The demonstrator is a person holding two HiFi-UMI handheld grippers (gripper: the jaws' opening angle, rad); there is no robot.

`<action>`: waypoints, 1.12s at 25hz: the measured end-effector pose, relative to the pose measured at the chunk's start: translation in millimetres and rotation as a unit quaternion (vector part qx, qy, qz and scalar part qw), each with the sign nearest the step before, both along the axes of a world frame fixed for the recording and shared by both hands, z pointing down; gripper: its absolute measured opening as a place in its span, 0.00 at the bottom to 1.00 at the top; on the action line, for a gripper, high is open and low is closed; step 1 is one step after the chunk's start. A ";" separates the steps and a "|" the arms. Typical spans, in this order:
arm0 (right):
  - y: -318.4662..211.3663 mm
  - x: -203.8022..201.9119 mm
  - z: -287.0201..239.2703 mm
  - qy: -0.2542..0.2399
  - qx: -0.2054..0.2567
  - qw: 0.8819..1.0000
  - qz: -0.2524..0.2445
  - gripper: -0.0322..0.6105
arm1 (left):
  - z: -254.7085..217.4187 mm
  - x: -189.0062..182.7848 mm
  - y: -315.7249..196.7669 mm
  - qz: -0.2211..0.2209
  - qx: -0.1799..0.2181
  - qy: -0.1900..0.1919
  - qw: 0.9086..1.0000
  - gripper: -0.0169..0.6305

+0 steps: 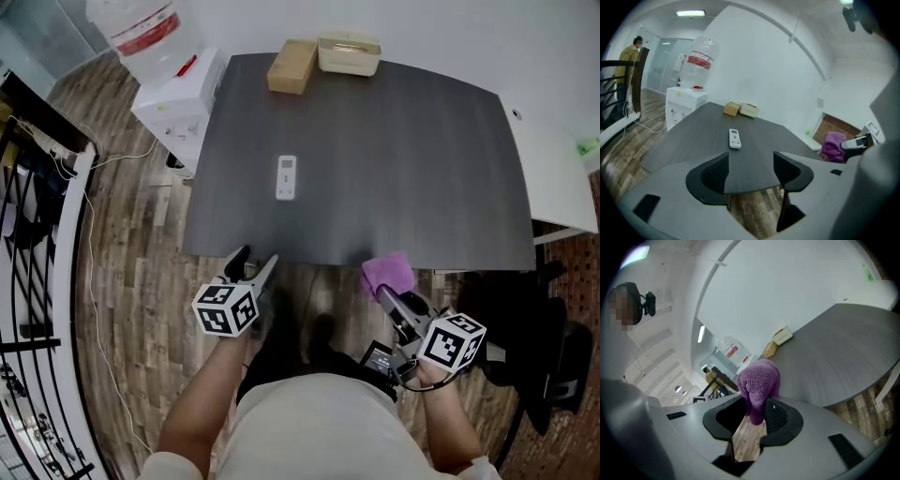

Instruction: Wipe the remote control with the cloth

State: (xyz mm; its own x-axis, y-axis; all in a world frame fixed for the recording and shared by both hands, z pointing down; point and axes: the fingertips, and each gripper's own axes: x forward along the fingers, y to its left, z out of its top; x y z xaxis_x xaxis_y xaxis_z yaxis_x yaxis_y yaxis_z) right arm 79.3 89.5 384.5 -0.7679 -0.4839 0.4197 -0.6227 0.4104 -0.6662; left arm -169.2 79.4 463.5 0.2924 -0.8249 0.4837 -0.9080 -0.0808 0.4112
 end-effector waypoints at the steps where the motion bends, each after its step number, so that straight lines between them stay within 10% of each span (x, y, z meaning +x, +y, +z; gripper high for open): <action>1: -3.0 -1.1 1.2 0.010 0.003 1.000 0.004 0.21 | 7.1 -2.4 -13.4 0.006 -0.006 -0.012 1.000 0.45; 24: -58.5 -45.6 13.7 0.107 -0.001 0.992 0.074 0.21 | 121.6 10.6 -183.1 0.165 -0.099 -0.192 0.962 0.49; 28: -79.4 -43.6 18.9 0.133 0.009 0.990 0.042 0.21 | 120.2 42.8 -173.7 0.287 -0.065 -0.179 0.939 0.49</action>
State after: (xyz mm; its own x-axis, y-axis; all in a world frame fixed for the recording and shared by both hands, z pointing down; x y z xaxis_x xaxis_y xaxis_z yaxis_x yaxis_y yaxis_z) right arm 35.7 10.1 403.4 -0.5878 -0.5512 0.5922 -0.8078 0.3598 -0.4669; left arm -126.4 -94.3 583.6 0.4715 -0.5080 0.7208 -0.8114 -0.5701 0.1290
